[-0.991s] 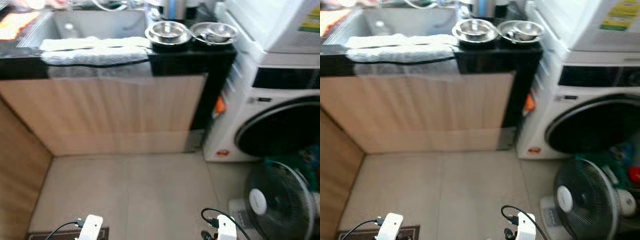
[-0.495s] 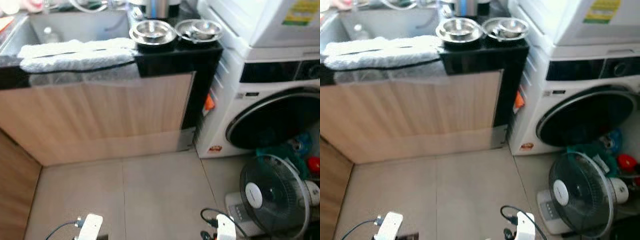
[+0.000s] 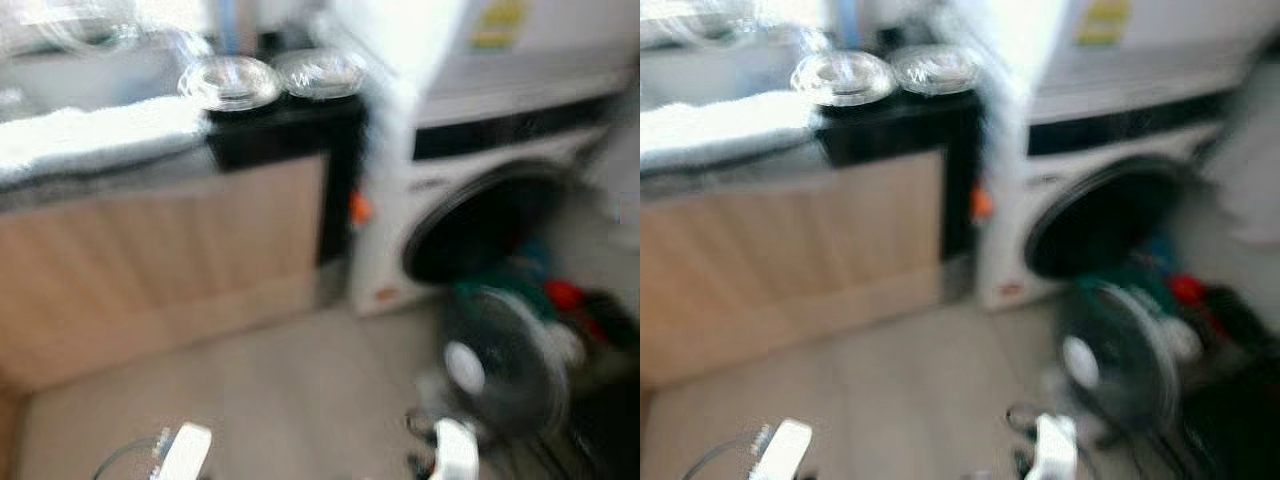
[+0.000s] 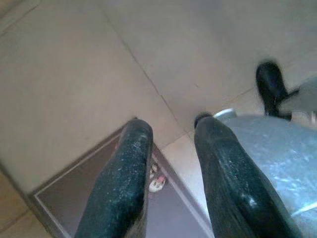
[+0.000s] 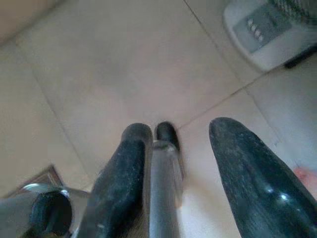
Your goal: Kitchen organization
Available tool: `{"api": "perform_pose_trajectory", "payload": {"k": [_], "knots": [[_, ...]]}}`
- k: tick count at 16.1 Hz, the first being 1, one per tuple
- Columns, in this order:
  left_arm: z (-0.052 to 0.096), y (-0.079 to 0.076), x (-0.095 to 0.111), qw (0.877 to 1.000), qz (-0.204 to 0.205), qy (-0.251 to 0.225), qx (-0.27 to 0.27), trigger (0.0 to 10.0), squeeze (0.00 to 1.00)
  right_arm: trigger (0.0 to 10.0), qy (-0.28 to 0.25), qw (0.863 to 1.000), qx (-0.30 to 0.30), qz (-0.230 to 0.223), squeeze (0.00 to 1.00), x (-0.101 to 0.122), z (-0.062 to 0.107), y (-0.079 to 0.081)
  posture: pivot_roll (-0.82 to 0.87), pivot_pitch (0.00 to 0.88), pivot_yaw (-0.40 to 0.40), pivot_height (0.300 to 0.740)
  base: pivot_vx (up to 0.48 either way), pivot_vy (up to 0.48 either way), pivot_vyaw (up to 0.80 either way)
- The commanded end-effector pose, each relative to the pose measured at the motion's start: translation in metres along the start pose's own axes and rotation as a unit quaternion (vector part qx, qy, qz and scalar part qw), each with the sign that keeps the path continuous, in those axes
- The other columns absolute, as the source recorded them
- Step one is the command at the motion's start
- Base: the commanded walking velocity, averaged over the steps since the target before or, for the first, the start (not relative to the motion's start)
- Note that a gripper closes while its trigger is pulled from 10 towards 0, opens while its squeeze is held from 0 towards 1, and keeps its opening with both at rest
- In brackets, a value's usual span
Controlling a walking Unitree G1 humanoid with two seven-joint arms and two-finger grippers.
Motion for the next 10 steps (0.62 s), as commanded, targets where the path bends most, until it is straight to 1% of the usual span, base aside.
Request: {"api": "perform_pose_trajectory", "payload": {"k": [1, 7, 8, 10], "knots": [[-0.0003, -0.0015, 0.0001, 1.0, -0.005, 0.001, -0.003, 10.0, 0.0, 10.0, 0.012, 1.0, -0.01, -0.005, 0.0, -0.0073, 0.0022, -0.0074, -0.01, 0.104, 0.005, 0.74, 0.0, -0.277, -0.66], [-0.0006, -0.0026, 0.0004, 1.0, 0.002, 0.003, -0.001, 10.0, 0.0, 10.0, 0.011, 1.0, -0.011, -0.004, 0.0, -0.0059, 0.0023, -0.0089, -0.01, 0.112, -0.006, 0.74, 0.0, 0.0, -0.65], [-0.0006, -0.0029, 0.0009, 1.0, 0.011, 0.0, 0.0, 10.0, 0.0, 10.0, 0.01, 1.0, -0.011, -0.004, 0.0, -0.0057, 0.0023, -0.0091, -0.01, 0.112, -0.008, 0.74, 0.0, 0.0, -0.66], [-0.0006, -0.0028, 0.0017, 1.0, 0.017, -0.004, 0.002, 10.0, 0.0, 10.0, 0.004, 1.0, -0.01, -0.01, 0.0, -0.0041, 0.0024, -0.0089, -0.01, 0.113, -0.01, 0.74, 0.0, 0.0, 0.0]]}}
Point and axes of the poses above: a point about 5 cm out from each wrist's last joint towards the gripper, its own z axis pointing back from the gripper into the wrist, its own x axis along the axis of the wrist's last joint, y = z × x, the point moved 5 cm from there along -z, pointing out of the wrist towards the gripper, and after that the axes turned 15 degrees about -z, right-handed, at the moved point
